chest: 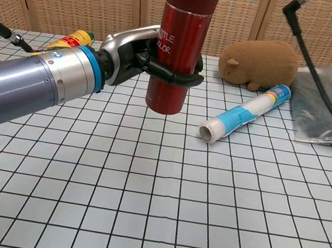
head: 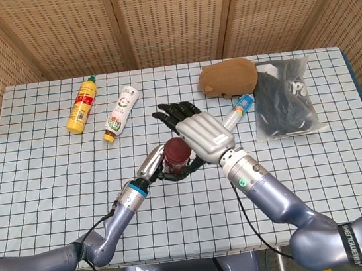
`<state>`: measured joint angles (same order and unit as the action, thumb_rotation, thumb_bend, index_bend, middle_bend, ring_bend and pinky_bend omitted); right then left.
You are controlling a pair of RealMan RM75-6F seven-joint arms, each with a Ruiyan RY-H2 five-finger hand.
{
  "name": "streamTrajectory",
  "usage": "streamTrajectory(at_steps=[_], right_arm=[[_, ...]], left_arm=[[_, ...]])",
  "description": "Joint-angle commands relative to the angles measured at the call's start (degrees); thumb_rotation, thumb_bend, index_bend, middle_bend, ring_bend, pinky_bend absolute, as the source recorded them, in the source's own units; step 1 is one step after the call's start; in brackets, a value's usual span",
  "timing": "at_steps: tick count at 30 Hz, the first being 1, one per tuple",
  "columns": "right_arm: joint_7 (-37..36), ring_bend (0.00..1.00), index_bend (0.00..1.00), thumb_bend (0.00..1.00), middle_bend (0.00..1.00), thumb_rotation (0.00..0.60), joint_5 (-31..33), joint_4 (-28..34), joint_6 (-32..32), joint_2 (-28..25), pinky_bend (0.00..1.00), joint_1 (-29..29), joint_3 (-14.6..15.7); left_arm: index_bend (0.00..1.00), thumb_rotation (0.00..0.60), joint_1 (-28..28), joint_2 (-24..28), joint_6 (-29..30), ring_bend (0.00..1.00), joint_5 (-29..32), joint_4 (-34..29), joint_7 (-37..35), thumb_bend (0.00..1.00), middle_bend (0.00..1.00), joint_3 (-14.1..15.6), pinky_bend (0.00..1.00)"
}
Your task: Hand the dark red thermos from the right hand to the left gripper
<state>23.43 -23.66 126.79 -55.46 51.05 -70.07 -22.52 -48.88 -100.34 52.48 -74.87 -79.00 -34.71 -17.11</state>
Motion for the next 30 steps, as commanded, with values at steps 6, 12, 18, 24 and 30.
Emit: streamTrajectory(at_steps=[6, 12, 18, 24, 30], right_arm=[[-6.08, 0.00, 0.00, 0.00, 0.00, 0.600, -17.58, -1.09, -4.90, -9.80, 0.00, 14.05, 2.53], [-9.97, 0.00, 0.00, 0.00, 0.00, 0.600, -37.52, -16.68, -11.54, -3.10, 0.00, 27.85, 13.61], [-14.14, 0.00, 0.00, 0.00, 0.00, 0.600, -48.55, -31.20, -17.04, 8.27, 0.00, 35.15, 19.47], [-16.95, 0.00, 0.00, 0.00, 0.00, 0.600, -53.92, -40.07, -21.97, 14.60, 0.00, 40.96, 22.23], [-17.22, 0.00, 0.00, 0.00, 0.00, 0.600, -56.24, -42.26, -23.68, 16.09, 0.00, 43.84, 22.85]], left_arm=[[0.77, 0.600, 1.11, 1.55, 0.60, 0.50, -0.97, 0.08, -1.72, 0.37, 0.57, 0.67, 0.45], [0.77, 0.600, 3.60, 4.31, 2.69, 0.50, -3.13, -1.20, -4.62, 0.37, 0.57, 2.41, 0.45], [0.77, 0.600, 5.50, 6.24, 4.83, 0.51, -5.46, -2.52, -7.17, 0.37, 0.57, 4.11, 0.45], [0.77, 0.600, 7.09, 8.21, 6.57, 0.51, -6.88, -4.51, -8.47, 0.38, 0.57, 5.41, 0.45], [0.77, 0.600, 8.00, 9.25, 7.15, 0.51, -6.95, -5.69, -8.72, 0.37, 0.57, 6.03, 0.45]])
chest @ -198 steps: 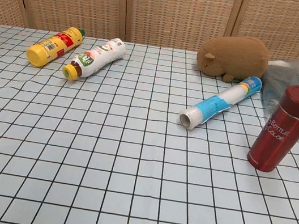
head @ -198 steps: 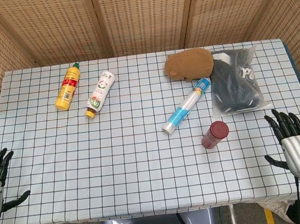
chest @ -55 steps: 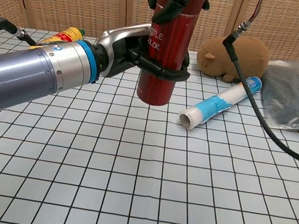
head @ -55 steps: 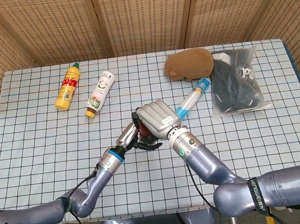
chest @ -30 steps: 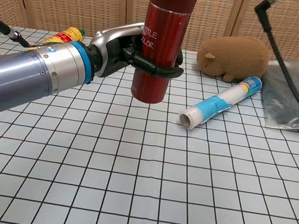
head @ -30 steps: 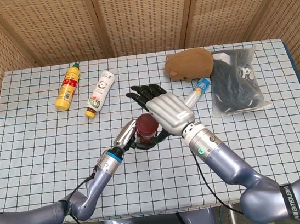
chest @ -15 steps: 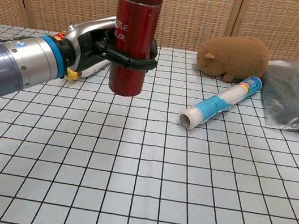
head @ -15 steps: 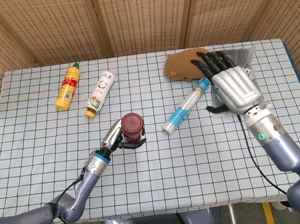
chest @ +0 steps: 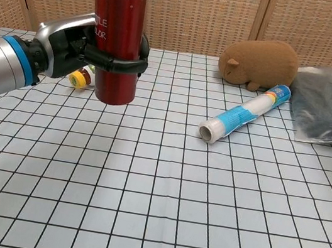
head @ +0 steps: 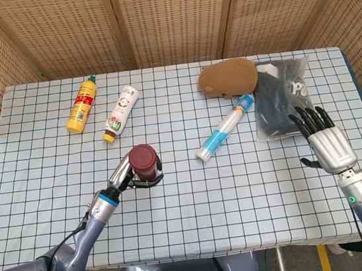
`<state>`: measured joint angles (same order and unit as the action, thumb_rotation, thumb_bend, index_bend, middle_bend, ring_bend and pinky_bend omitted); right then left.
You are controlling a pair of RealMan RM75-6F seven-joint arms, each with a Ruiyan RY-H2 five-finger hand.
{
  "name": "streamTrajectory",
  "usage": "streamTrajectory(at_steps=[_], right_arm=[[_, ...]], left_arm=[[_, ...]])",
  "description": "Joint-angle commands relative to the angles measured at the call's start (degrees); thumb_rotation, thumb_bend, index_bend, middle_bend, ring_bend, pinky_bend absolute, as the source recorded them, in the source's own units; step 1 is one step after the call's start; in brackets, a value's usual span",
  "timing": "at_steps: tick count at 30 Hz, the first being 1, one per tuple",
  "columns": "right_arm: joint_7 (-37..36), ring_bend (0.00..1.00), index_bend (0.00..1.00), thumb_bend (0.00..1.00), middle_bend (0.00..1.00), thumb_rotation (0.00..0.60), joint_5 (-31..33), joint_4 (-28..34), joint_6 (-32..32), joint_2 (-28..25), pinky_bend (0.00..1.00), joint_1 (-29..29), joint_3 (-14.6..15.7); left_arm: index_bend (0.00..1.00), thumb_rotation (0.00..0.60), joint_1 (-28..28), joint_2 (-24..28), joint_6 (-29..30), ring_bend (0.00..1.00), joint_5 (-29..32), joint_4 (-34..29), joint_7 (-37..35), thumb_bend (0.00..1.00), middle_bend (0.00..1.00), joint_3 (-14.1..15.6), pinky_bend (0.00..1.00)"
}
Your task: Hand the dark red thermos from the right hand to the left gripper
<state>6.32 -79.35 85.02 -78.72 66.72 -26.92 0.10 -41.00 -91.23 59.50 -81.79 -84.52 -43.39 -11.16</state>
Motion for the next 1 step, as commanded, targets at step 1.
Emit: streamTrajectory(at_steps=[1], right_arm=[[-0.01, 0.00, 0.00, 0.00, 0.00, 0.600, -0.67, -0.61, -0.50, 0.51, 0.00, 1.01, 0.18]], left_arm=[[0.77, 0.600, 0.22, 0.20, 0.26, 0.51, -0.05, -0.29, -0.01, 0.38, 0.57, 0.11, 0.45]])
